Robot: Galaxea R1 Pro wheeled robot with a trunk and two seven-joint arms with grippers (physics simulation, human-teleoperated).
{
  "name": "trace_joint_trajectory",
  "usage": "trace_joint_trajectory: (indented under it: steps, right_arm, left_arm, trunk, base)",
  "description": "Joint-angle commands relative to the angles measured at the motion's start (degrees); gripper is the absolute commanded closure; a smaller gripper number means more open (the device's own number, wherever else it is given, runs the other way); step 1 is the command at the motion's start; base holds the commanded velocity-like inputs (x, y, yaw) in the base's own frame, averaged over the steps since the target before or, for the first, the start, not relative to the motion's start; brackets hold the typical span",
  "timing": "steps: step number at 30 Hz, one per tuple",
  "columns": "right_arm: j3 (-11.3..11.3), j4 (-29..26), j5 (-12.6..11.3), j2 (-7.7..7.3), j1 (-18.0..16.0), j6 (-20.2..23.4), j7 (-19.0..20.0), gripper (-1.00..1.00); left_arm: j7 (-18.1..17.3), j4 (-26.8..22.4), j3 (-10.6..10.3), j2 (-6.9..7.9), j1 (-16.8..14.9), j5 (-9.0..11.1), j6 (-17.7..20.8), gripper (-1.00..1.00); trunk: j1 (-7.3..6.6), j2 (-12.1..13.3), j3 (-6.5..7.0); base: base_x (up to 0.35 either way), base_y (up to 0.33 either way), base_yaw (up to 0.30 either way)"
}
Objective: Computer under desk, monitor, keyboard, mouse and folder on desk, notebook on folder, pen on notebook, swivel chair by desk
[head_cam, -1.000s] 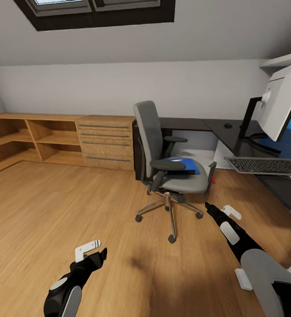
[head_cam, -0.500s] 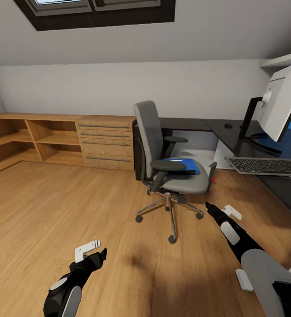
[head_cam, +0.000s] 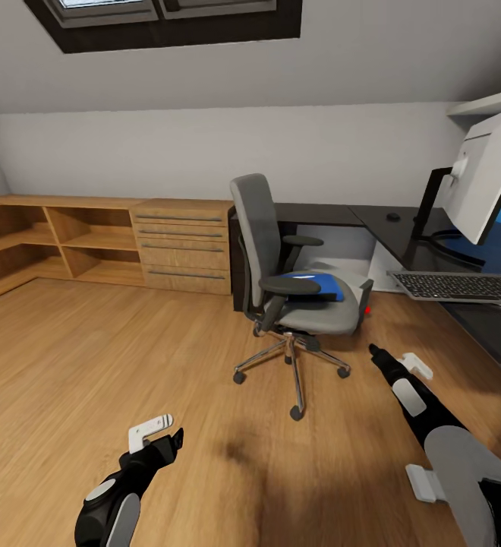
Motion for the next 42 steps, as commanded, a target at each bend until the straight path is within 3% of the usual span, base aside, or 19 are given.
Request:
trace_joint_trajectory:
  steps: [1, 9, 19, 29, 32, 42]
  right_arm:
    - [-0.2, 0.3, -0.6, -0.11, -1.0, -0.2, -0.4, -1.00]
    - [-0.8, 0.7, -0.7, -0.03, -4.0, -2.2, -2.8, -1.00]
    - [-1.0, 1.3, -0.9, 0.48, -4.4, -10.7, -3.2, -1.00]
    - [-1.0, 1.5, -0.9, 1.37, -4.4, -12.0, -3.1, -1.00]
    - [-1.0, 1.8, -0.9, 2.62, -4.4, -12.0, -3.0, -1.00]
    - [-1.1, 2.1, -1.8, 2.83, -4.2, -11.8, -0.8, -1.00]
  left_arm:
    - [0.5, -0.1, 0.0, -0.01, 0.0, 0.6, 0.2, -1.00]
    - [0.5, -0.1, -0.3, -0.01, 0.0, 0.6, 0.1, -1.00]
    - [0.3, -0.1, -0.5, -0.01, 0.0, 0.5, 0.0, -1.00]
    - [0.7, 0.0, -0.5, -0.01, 0.0, 0.4, 0.1, -1.00]
    - [0.4, 0.0, -0.5, -0.01, 0.0, 0.3, 0.0, -1.00]
    - [0.3, 0.0, -0.3, -0.01, 0.0, 0.4, 0.0, -1.00]
  trunk:
    - [-0.01, 0.0, -0.06]
    - [-0.01, 0.0, -0.06]
    - [-0.01, 0.0, -0.06]
    - [-0.01, 0.0, -0.06]
    - [-0.01, 0.0, -0.06]
    - [-0.01, 0.0, -0.06]
  base:
    - [0.000, 0.000, 0.000]
    - [0.000, 0.000, 0.000]
    - [0.062, 0.000, 0.000]
    - [0.219, 0.000, 0.000]
    - [0.163, 0.000, 0.000]
    - [0.156, 0.000, 0.000]
